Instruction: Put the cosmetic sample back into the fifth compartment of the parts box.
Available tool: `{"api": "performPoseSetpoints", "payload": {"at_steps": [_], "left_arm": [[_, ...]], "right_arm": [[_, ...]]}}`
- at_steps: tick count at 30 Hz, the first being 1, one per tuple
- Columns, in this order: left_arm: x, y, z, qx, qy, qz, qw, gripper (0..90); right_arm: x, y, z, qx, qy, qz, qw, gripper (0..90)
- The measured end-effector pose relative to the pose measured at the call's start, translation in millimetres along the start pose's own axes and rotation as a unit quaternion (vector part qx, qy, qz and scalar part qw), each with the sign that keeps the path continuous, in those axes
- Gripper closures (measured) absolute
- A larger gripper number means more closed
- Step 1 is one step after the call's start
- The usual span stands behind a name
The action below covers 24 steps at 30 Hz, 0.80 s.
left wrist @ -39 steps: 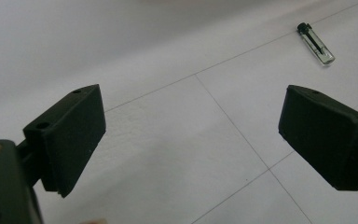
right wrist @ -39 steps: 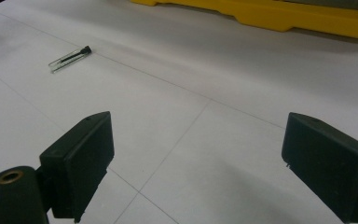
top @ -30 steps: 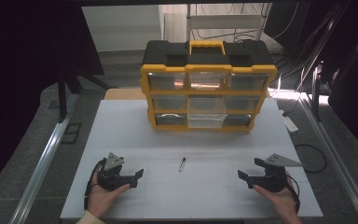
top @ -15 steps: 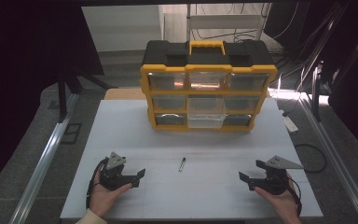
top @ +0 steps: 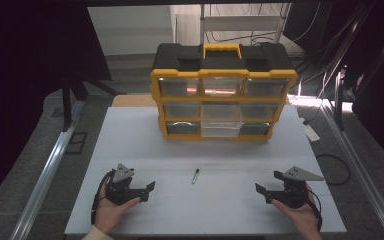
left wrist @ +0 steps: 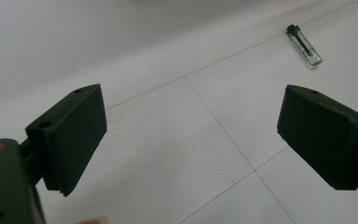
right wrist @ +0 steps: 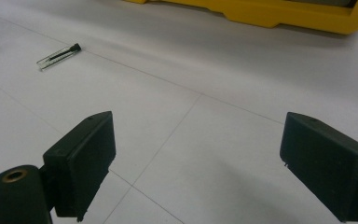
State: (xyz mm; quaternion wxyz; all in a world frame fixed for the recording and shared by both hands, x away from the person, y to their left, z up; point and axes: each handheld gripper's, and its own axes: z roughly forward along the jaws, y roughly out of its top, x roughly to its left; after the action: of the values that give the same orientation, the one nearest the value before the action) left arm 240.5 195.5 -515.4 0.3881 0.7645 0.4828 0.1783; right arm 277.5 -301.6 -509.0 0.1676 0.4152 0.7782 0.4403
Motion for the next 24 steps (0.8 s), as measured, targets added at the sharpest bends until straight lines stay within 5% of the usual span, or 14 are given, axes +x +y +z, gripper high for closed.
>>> {"api": "performPoseSetpoints", "payload": {"at_steps": [6, 24], "left_arm": [[-3.5, 5.9, -6.1, -0.015, 0.006, 0.008, 0.9998, 10.6], [-15.6, 24.5, -7.4, 0.009, -0.015, 0.001, 0.9999, 13.1]], "right_arm": [[0.0, 0.1, 1.3, 0.0, -0.002, 0.001, 1.0, 10.2], [-1.4, 0.4, 3.6, 0.003, -0.008, 0.006, 0.9999, 10.4]]}}
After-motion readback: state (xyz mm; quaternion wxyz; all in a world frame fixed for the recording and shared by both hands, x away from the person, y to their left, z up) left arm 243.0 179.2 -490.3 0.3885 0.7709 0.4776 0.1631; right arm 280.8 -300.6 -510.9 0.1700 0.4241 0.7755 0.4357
